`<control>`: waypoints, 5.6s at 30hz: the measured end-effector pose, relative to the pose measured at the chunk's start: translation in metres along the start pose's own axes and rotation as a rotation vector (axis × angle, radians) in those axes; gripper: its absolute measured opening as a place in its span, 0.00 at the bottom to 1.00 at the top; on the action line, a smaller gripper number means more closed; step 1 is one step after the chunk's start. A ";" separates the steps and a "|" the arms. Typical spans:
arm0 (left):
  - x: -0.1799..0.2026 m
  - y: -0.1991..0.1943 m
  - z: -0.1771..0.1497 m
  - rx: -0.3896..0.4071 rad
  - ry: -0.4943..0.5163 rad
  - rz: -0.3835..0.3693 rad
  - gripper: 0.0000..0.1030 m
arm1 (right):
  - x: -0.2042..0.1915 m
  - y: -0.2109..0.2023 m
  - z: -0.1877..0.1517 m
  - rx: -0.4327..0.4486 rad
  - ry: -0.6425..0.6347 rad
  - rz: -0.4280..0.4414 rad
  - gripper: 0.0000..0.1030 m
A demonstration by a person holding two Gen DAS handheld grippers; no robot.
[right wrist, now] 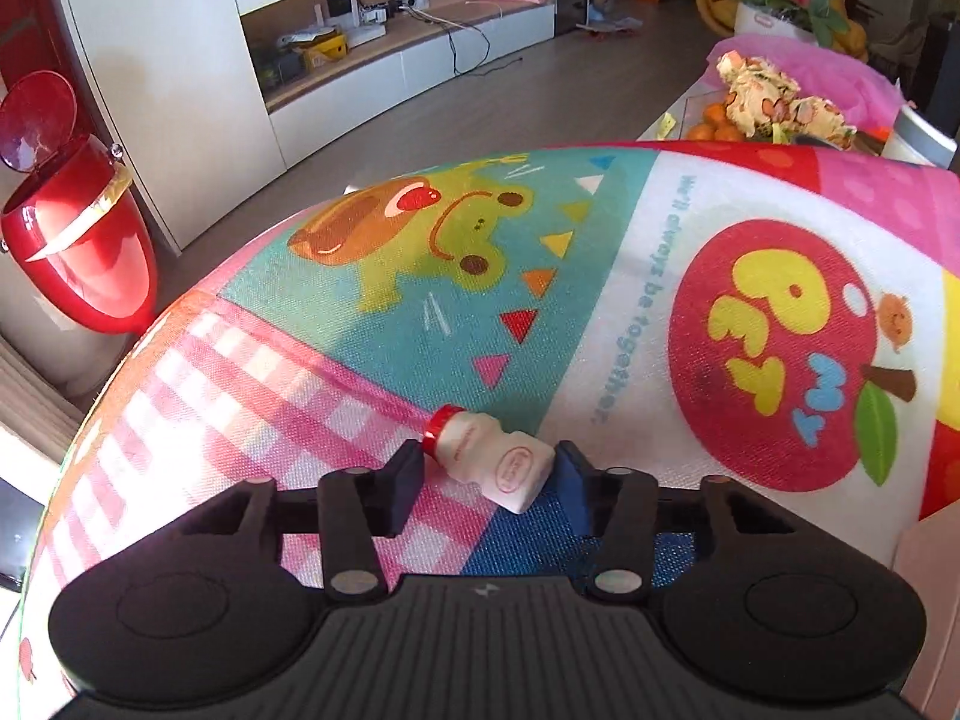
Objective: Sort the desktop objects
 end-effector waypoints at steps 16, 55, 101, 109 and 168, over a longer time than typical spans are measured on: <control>0.019 0.010 -0.001 -0.076 0.137 0.003 1.00 | 0.056 -0.159 -0.166 0.078 -0.204 0.135 0.46; 0.033 0.032 0.033 0.021 0.111 -0.089 1.00 | 0.204 -0.178 -0.213 0.443 0.263 -0.202 0.81; 0.059 0.095 0.061 -0.134 0.240 -0.007 0.36 | 0.175 -0.196 -0.308 0.370 0.278 -0.086 1.00; 0.077 0.068 0.037 -0.187 0.356 -0.077 0.23 | 0.182 -0.193 -0.309 0.354 0.325 -0.063 1.00; 0.126 0.012 -0.006 -0.127 0.200 -0.175 0.67 | 0.172 -0.177 -0.308 0.174 0.169 -0.198 1.00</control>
Point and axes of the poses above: each gripper's, at about its wrist camera, not at the fingertips, and y roughly the way its jaws point, x to its right, z to its top, the point moved 3 cm from there along y, roughly the way its jaws point, and after that the axes turned 9 degrees about -z, right-handed, at the moved point
